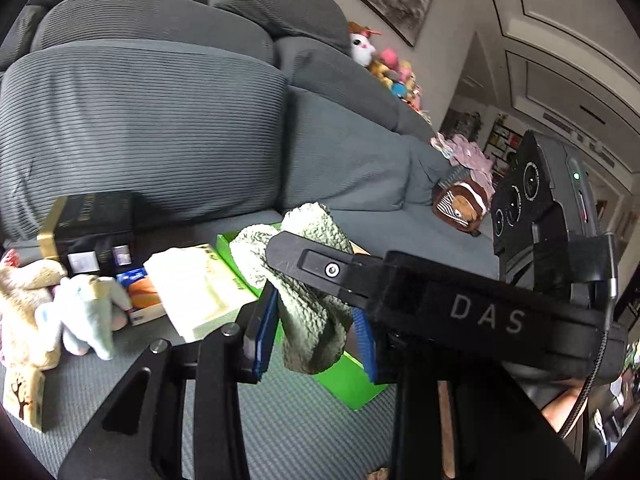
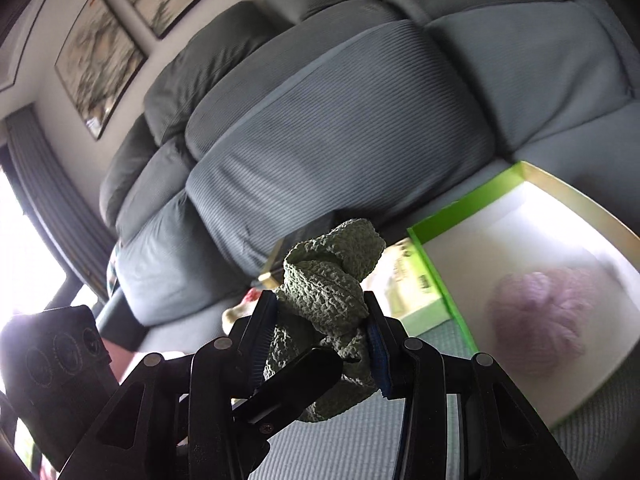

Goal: Organize soft objects
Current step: 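Lift the green towel with the right gripper and carry it over the green box, then open the right gripper to drop the green towel into the box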

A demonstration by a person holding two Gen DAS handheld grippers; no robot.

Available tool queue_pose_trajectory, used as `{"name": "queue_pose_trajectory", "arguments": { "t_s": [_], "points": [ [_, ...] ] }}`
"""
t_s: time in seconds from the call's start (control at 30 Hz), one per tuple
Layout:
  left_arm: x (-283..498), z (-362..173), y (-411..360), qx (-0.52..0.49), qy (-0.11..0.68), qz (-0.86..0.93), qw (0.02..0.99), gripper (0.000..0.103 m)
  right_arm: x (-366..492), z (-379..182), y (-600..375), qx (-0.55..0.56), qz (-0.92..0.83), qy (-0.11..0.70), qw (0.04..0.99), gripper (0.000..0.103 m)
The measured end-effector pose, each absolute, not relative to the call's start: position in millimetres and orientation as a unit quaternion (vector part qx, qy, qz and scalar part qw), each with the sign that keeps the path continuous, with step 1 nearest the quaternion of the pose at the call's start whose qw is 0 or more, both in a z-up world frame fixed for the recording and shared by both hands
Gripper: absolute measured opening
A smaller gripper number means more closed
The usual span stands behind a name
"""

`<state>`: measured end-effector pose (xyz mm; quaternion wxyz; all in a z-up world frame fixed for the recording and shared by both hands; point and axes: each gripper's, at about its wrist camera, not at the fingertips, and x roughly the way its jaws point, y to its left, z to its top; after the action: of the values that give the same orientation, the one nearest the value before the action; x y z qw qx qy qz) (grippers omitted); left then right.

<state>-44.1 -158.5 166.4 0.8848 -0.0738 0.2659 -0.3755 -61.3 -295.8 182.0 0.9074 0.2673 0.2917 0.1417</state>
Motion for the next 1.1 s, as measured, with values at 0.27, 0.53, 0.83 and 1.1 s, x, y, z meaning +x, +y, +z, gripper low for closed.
{"name": "queue_pose_trajectory", "arguments": {
  "t_s": [0.27,0.53,0.83,1.1],
  "points": [
    [-39.8,158.1,-195.8,-0.058,0.289,-0.404,0.866,0.032,-65.5,171.1,-328.9,0.303,0.098,0.292,0.902,0.044],
    [-32.4,146.0,-228.8,-0.044,0.315,-0.423,0.848,0.032,-67.2,152.8,-358.9,0.342,0.062,0.299,0.889,0.044],
    [-32.0,133.1,-257.0,-0.01,0.337,-0.426,0.84,0.041,-70.7,132.6,-386.8,0.368,-0.003,0.317,0.874,0.044],
    [-33.7,126.4,-255.0,-0.006,0.35,-0.41,0.842,0.073,-77.9,132.2,-405.3,0.389,-0.053,0.296,0.871,0.058]
  ]
}}
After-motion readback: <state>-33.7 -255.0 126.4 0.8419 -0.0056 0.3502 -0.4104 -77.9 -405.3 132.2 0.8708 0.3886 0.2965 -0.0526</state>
